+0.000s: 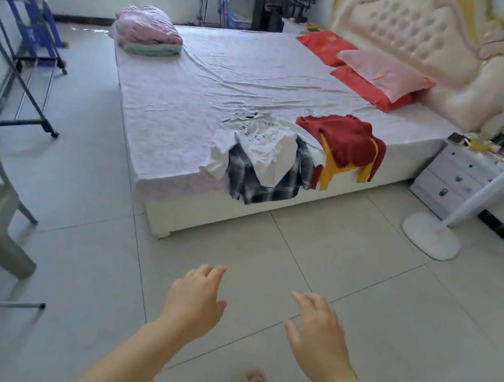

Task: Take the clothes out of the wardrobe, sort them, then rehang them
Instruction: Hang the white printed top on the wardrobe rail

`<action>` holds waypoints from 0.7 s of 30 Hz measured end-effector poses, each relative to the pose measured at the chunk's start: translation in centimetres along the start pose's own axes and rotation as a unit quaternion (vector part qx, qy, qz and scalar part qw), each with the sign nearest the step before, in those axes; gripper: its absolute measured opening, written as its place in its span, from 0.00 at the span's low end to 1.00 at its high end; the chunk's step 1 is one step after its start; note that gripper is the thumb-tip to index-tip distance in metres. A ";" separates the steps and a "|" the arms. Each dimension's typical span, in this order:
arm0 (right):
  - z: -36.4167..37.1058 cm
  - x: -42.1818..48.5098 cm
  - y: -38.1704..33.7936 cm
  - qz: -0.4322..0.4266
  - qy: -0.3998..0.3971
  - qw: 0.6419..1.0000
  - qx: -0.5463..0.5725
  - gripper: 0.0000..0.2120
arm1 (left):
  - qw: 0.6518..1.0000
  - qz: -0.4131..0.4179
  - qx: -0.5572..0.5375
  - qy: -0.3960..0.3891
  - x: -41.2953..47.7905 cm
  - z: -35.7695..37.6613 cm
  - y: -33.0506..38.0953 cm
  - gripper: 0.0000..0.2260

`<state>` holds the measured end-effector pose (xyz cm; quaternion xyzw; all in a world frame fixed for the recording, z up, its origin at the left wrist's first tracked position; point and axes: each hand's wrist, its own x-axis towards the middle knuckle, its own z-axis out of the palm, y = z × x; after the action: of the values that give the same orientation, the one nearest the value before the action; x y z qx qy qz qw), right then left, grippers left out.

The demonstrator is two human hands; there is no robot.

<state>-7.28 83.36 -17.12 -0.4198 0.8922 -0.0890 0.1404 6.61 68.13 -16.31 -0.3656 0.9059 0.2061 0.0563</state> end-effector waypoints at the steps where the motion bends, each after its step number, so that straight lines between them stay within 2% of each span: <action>1: -0.2 2.4 0.2 -0.003 0.001 1.000 0.000 0.24 | 1.000 -0.002 0.004 0.002 2.1 -0.5 0.1 0.25; 9: -4.4 21.5 2.0 -0.056 -0.024 0.998 0.008 0.23 | 0.997 -0.071 0.006 0.007 18.4 -5.4 1.6 0.26; 21: -8.6 46.3 3.0 -0.101 -0.034 0.994 0.016 0.23 | 0.996 -0.091 -0.008 0.024 41.3 -11.2 1.9 0.26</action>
<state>-40.35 49.78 -18.01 -0.5080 0.8387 -0.1026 0.1671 -24.13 38.35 -15.95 -0.4514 0.8684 0.1989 0.0501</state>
